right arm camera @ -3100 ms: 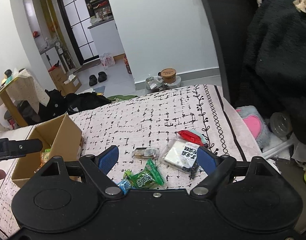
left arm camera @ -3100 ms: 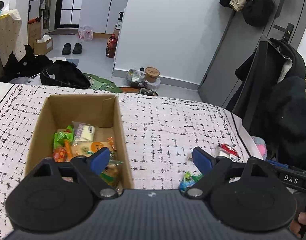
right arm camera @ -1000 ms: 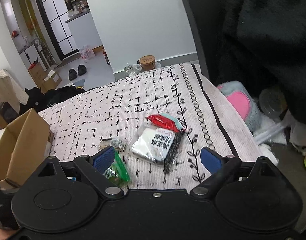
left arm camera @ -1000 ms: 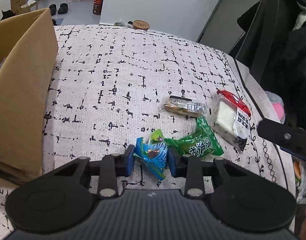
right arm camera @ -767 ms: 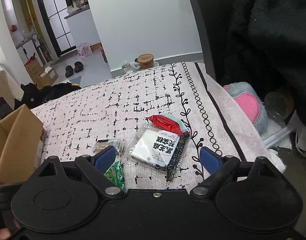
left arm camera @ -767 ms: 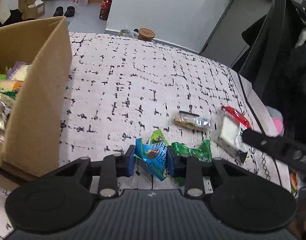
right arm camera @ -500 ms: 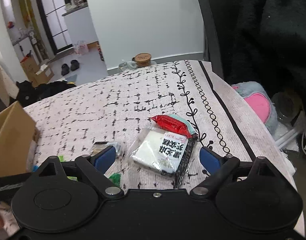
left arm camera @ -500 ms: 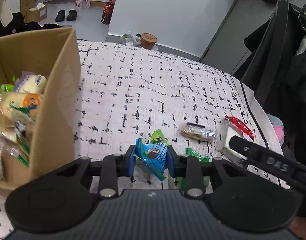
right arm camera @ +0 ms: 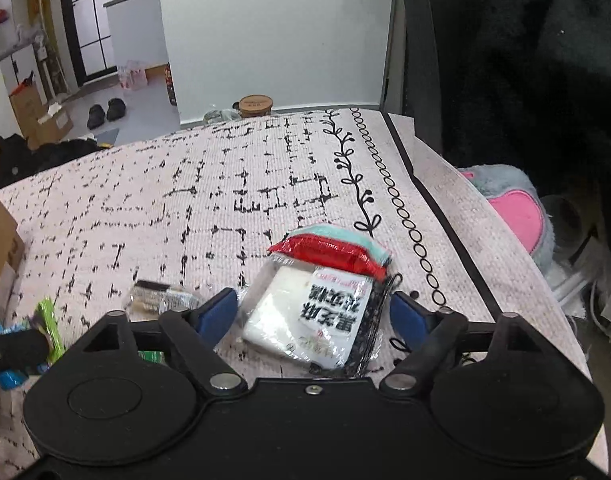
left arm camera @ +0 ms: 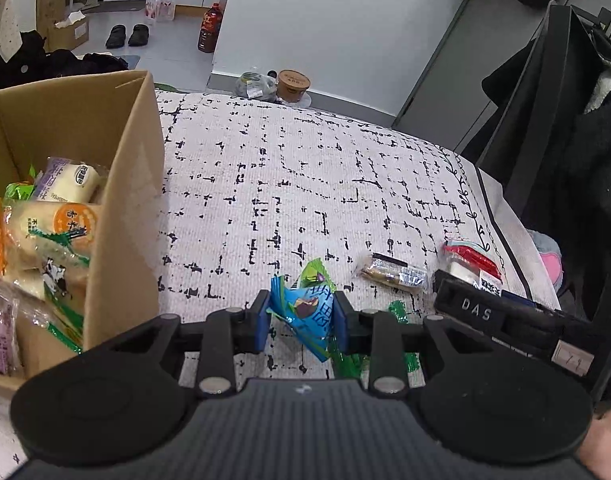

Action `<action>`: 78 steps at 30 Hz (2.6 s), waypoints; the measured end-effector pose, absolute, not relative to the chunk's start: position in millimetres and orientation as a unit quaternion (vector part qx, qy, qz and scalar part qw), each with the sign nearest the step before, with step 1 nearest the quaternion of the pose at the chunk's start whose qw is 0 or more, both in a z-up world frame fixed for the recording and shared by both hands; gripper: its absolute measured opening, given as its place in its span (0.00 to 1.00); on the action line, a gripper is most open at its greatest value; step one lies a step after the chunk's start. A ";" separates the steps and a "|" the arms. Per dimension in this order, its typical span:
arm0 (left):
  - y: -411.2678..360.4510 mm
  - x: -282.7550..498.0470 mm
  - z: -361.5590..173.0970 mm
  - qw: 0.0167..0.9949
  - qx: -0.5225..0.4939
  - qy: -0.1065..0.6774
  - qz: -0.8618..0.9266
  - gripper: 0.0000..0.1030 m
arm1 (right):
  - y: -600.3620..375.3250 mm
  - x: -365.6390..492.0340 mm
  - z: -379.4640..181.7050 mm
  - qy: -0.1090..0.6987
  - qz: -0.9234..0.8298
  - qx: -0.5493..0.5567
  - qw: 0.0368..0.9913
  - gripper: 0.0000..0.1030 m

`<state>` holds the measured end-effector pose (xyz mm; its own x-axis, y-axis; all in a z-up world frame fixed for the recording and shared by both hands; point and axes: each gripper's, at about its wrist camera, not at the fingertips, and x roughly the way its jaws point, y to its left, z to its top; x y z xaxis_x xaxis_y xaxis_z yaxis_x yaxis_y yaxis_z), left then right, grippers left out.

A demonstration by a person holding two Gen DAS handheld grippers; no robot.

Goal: Organize snacks
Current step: 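Grasp the white rice-cake packet with the right tool while the left tool grasps the blue candy, then carry the white packet and blue candy over the cardboard box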

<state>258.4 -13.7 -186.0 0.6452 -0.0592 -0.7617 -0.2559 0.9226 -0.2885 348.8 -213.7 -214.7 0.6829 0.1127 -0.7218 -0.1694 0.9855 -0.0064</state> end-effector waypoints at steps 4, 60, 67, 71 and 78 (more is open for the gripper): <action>-13.8 257.0 -186.0 0.886 -0.191 0.418 0.057 0.30 | -218.5 343.2 -209.5 0.394 0.081 -0.034 0.915 0.62; 74.5 185.7 -95.4 0.914 -0.196 0.332 0.123 0.30 | -129.3 290.5 -111.2 0.309 0.291 0.063 0.903 0.49; 88.4 174.7 -96.4 0.909 -0.198 0.337 0.145 0.30 | -103.4 281.4 -108.5 0.302 0.331 0.042 0.893 0.49; 95.7 170.1 -97.9 0.905 -0.203 0.339 0.160 0.30 | -92.2 276.1 -106.4 0.301 0.351 0.035 0.886 0.49; 110.7 162.3 -105.5 0.890 -0.210 0.355 0.194 0.30 | -79.1 273.7 -106.3 0.310 0.373 0.034 0.874 0.49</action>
<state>162.3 110.7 -105.5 0.6732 0.1953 -0.7133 -0.4939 0.8365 -0.2372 273.7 -79.1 -106.3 0.5303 0.6720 -0.5169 -0.6304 0.7202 0.2896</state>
